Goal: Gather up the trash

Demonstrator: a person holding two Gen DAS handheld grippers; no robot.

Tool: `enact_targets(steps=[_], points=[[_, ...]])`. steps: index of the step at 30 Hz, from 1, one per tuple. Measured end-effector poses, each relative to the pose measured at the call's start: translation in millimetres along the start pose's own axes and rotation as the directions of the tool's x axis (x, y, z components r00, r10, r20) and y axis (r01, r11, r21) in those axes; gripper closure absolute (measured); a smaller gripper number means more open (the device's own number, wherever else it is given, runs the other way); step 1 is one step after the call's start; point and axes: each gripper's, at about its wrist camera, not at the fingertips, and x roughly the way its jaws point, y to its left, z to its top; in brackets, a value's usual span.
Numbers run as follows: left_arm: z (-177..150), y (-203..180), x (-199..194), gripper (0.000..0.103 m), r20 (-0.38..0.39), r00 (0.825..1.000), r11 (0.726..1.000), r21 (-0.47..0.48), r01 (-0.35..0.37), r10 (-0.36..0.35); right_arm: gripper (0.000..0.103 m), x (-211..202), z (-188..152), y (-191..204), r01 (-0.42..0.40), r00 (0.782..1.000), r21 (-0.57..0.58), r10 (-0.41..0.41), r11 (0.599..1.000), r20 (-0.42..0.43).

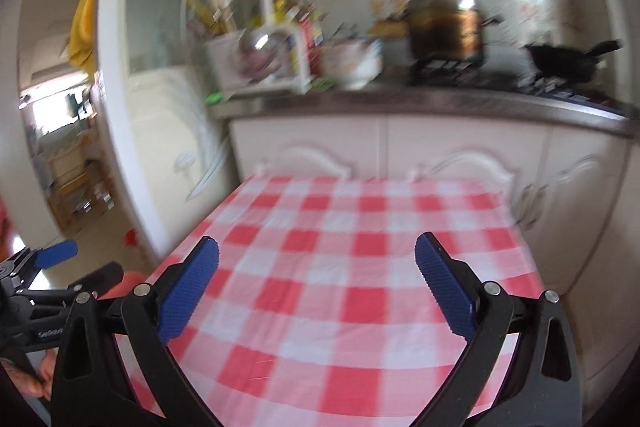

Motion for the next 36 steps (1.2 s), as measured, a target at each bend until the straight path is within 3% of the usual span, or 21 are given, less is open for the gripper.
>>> enact_targets(steps=[6, 18, 24, 36], points=[[18.4, -55.2, -25.2, 0.005, 0.034, 0.997, 0.997, 0.044, 0.062, -0.064, 0.004, -53.0, 14.1, -45.6, 0.141, 0.981, 0.025, -0.143, 0.990, 0.132], [39.7, -123.7, -55.2, 0.005, 0.095, 0.981, 0.985, 0.059, 0.165, -0.170, 0.004, -127.3, 23.3, -122.6, 0.335, 0.893, 0.133, -0.359, 0.933, 0.271], [41.2, -144.2, -57.9, 0.005, 0.110, 0.975, 0.981, 0.067, 0.184, -0.191, 0.004, -147.8, 18.8, -145.7, 0.371, 0.862, 0.184, -0.411, 0.910, 0.297], [37.3, -169.4, -51.1, 0.005, 0.079, 0.971, 0.971, 0.097, 0.217, -0.225, 0.004, -156.2, 13.7, -154.0, 0.381, 0.850, 0.201, -0.427, 0.903, 0.309]])
